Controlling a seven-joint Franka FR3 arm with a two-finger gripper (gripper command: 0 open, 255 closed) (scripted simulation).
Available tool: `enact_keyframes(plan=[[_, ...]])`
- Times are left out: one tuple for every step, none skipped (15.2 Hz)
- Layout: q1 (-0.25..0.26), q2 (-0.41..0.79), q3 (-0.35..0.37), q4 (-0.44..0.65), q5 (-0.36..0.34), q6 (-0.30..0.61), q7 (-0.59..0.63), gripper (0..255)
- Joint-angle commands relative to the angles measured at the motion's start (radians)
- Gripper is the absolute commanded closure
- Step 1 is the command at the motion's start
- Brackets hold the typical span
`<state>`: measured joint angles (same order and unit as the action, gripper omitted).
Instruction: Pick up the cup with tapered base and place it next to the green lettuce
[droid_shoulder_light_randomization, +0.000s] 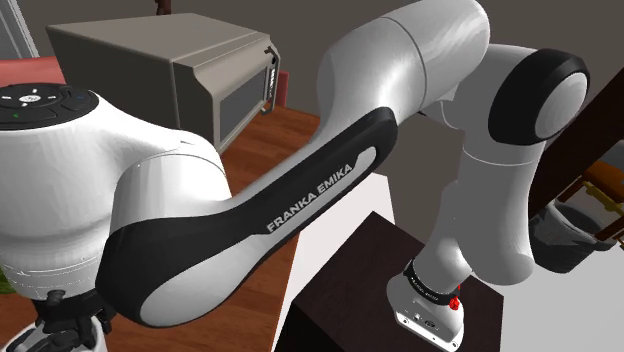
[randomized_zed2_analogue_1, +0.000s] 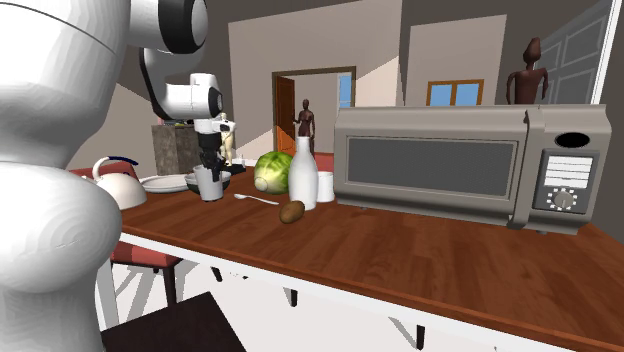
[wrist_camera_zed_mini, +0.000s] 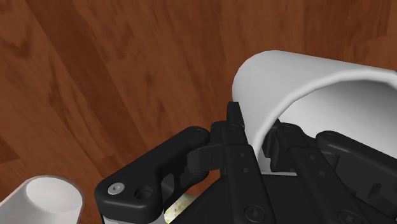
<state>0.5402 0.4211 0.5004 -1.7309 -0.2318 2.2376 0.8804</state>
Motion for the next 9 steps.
enact_keyframes(plan=[[0.002, 0.007, -0.003, -0.008, -0.005, 0.015, 0.003, 255], [0.002, 0.007, -0.003, -0.008, -0.005, 0.015, 0.003, 255], [0.002, 0.007, -0.003, -0.008, -0.005, 0.015, 0.003, 255], [0.002, 0.007, -0.003, -0.008, -0.005, 0.015, 0.003, 255], [0.002, 0.007, -0.003, -0.008, -0.005, 0.015, 0.003, 255], [0.002, 0.007, -0.003, -0.008, -0.005, 0.015, 0.003, 255], [0.002, 0.007, -0.003, -0.008, -0.005, 0.015, 0.003, 255], [0.002, 0.007, -0.003, -0.008, -0.005, 0.015, 0.003, 255], [0.002, 0.007, -0.003, -0.008, -0.005, 0.015, 0.003, 0]])
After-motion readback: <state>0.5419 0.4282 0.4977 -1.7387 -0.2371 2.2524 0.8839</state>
